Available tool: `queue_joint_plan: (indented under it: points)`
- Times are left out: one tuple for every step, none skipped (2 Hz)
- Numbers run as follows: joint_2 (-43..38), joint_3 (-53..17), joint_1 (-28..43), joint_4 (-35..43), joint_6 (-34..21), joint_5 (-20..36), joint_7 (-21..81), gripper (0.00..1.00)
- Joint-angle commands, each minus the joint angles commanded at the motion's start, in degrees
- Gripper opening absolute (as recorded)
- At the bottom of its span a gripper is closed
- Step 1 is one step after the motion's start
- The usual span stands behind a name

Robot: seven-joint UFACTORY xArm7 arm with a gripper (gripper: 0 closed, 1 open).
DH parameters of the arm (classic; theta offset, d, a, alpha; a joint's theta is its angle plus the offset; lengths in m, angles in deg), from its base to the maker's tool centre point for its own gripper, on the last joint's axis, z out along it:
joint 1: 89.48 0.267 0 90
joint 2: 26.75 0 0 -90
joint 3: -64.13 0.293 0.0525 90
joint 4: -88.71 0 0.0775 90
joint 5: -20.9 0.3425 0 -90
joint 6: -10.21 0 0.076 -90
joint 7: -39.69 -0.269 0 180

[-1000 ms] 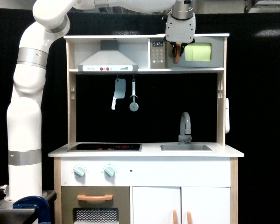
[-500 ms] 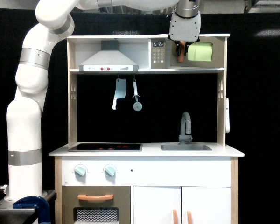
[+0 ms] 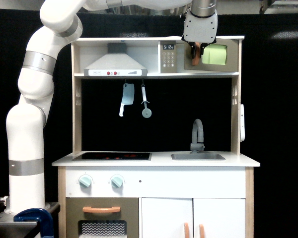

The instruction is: Open the oven door

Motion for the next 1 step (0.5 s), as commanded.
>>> queue_joint_plan:
  points:
    - [-4.4, 2.1, -4.8, 6.4, -3.0, 1.0, -0.2, 0.00]
